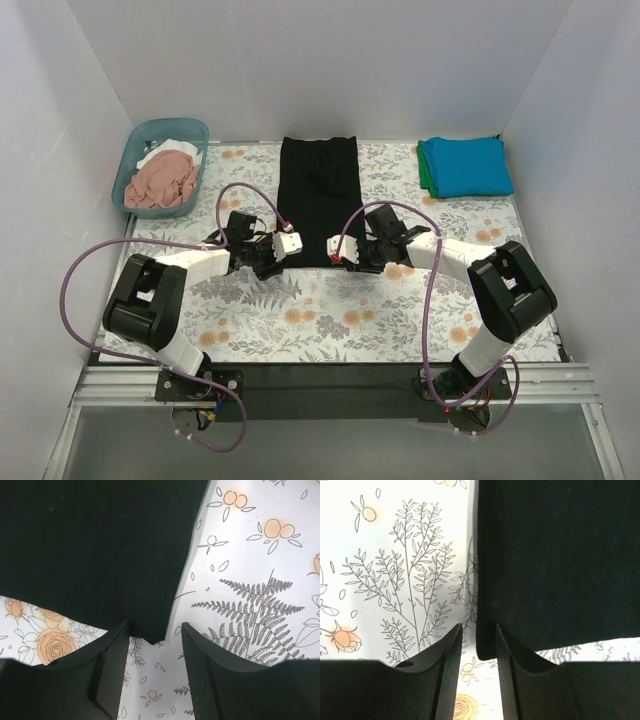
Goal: Fold and stack the t-shirts
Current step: Fold the tshirt
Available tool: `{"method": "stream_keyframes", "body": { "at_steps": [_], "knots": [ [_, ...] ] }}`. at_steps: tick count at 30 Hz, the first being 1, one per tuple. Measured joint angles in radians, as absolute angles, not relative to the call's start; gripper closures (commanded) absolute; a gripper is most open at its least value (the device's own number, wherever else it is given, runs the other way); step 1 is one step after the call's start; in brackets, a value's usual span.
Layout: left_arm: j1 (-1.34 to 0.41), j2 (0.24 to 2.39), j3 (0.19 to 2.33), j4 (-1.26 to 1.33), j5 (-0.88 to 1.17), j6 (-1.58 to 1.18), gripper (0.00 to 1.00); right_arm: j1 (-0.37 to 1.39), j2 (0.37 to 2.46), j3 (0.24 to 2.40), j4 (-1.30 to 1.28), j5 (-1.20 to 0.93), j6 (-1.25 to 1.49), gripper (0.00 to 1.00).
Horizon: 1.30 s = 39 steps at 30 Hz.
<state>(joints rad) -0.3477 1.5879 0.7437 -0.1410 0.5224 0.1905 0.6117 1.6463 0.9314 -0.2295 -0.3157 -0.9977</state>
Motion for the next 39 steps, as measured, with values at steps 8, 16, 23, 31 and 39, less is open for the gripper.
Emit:
{"method": "stream_keyframes", "body": {
  "at_steps": [8, 16, 23, 31, 39],
  "knots": [
    [-0.356, 1.591, 0.727, -0.094, 0.518, 0.228, 0.71, 0.612, 1.662, 0.897, -0.192, -0.306, -1.002, 0.61],
    [-0.356, 1.594, 0.739, -0.107, 0.507, 0.241, 0.97, 0.612, 1.664, 0.886, -0.159, -0.273, -0.998, 0.99],
    [-0.344, 1.587, 0.899, -0.299, 0.525, 0.223, 1.00, 0.608, 1.600, 0.929, -0.228, -0.237, -0.980, 0.99],
    [-0.317, 1.492, 0.989, -0.442, 0.561, 0.249, 1.00, 0.583, 1.465, 1.080, -0.310, -0.239, -0.955, 0.99],
    [-0.361, 1.309, 0.953, -0.622, 0.612, 0.273, 1.00, 0.625, 1.297, 1.020, -0.468, -0.269, -0.914, 0.99]
  ]
}}
